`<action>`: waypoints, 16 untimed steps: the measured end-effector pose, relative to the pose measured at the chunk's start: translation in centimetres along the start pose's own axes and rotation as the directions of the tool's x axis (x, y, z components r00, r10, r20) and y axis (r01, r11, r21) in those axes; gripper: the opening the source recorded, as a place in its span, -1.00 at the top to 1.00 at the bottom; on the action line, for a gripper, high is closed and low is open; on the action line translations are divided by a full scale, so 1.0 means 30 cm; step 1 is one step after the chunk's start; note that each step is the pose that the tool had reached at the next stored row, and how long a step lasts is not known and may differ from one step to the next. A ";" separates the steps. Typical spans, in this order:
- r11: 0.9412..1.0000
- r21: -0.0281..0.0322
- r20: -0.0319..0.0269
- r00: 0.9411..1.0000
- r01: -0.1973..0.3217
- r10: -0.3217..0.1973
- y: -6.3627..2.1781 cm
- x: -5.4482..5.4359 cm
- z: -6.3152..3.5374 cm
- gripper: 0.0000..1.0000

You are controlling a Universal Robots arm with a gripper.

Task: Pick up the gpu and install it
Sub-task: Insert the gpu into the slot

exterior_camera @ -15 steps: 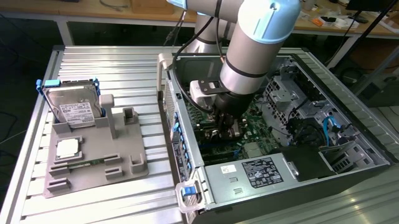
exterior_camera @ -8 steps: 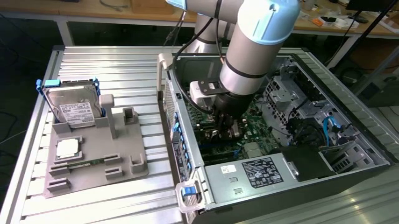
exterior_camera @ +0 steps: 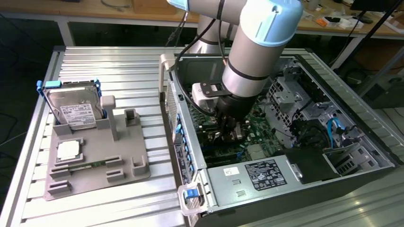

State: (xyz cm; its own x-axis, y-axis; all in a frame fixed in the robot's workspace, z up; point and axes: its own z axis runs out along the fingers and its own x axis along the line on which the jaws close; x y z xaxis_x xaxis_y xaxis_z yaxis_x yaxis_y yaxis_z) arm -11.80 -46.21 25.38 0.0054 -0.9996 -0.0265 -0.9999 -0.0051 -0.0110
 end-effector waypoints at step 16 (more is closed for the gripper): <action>1.000 0.000 0.002 1.000 0.000 0.000 0.000 -0.005 -0.020 0.46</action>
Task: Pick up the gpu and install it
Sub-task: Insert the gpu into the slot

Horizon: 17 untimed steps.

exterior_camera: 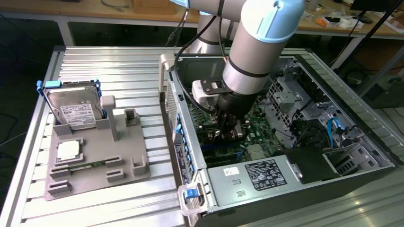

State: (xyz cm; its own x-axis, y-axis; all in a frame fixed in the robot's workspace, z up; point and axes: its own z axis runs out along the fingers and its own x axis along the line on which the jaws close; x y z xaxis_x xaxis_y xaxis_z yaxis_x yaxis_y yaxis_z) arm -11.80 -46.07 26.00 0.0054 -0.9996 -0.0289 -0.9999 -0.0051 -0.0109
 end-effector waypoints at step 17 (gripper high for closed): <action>1.000 0.000 0.001 1.000 0.000 0.000 0.000 0.000 0.012 0.46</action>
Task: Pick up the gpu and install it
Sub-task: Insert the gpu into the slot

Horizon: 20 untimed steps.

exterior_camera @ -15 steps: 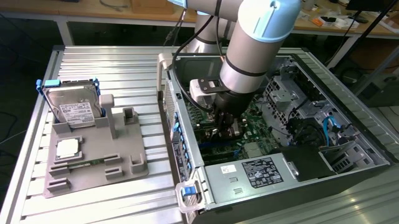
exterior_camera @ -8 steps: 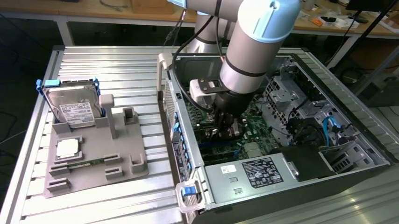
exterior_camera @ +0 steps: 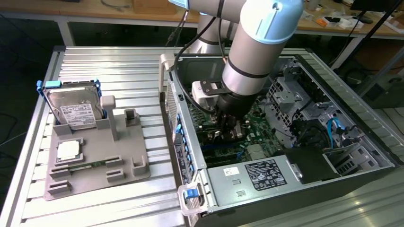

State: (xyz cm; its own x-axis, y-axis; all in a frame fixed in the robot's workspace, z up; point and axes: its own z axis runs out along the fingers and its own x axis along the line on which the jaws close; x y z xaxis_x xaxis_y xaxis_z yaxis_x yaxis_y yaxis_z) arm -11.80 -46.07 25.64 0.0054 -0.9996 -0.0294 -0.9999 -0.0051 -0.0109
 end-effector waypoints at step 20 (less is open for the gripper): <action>1.000 0.000 0.000 1.000 0.000 0.000 0.000 0.002 -0.031 0.46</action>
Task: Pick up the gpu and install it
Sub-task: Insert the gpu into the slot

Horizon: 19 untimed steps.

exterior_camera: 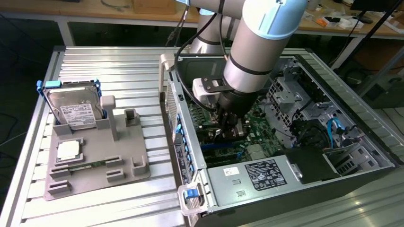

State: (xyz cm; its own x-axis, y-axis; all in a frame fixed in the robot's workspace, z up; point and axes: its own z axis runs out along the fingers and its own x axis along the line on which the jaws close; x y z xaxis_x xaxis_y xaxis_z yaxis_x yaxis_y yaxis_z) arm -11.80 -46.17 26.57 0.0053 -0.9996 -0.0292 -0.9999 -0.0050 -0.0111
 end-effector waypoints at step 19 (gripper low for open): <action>1.000 0.000 0.000 1.000 0.000 0.000 -0.003 0.002 0.000 0.46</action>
State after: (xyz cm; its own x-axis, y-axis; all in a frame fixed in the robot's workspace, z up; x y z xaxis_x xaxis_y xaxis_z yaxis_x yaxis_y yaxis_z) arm -11.71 -46.23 26.57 0.0054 -0.9996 -0.0291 -0.9999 -0.0051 -0.0111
